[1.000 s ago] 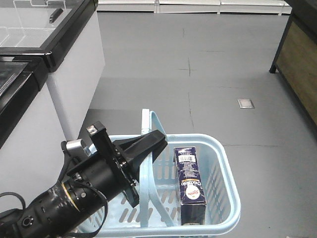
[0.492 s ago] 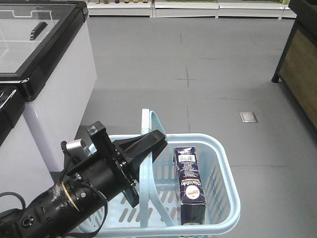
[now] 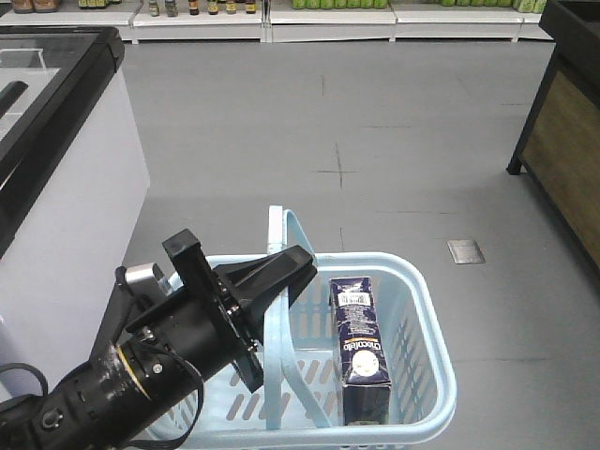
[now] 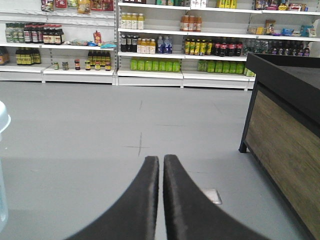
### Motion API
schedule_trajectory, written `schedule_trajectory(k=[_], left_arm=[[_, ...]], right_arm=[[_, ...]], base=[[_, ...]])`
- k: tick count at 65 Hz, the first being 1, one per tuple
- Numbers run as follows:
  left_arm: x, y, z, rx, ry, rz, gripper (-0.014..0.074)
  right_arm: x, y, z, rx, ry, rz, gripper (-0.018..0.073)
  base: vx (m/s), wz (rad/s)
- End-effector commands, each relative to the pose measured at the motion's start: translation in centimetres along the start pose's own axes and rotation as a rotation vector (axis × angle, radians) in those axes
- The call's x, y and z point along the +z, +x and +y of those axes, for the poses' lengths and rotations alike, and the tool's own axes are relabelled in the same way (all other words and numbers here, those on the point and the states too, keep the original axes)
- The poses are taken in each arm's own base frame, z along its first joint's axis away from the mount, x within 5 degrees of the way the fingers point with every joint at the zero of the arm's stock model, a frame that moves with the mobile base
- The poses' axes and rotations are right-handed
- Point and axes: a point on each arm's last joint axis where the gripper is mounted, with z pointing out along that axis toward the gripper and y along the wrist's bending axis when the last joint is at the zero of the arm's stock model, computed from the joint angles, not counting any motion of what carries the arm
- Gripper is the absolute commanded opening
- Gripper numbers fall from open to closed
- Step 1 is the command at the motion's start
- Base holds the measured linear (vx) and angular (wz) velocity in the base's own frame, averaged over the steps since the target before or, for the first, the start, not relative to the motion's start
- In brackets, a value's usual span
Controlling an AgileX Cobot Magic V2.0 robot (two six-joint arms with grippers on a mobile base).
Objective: Left arm holds basket, right arm returns cookies
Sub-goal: 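Drive toward the drink shelves holding the basket in the left gripper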
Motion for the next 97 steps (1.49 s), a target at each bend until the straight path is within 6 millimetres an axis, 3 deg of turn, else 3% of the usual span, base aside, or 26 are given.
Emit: schedule_trajectory(k=[1,97], left_arm=[[-0.23,1.21,-3.96,-0.002,0.313,0.089,-0.0003],[-0.22,1.19,-3.93,-0.002,0.312,0.089,-0.0003]], right_arm=[[0.04,-0.14,-0.02,-0.011,0.007,-0.064,-0.0006],[0.04,-0.14,-0.02,-0.011,0.007,-0.064,-0.0006]], base=[[0.46,-0.08],[0.55,0.00]])
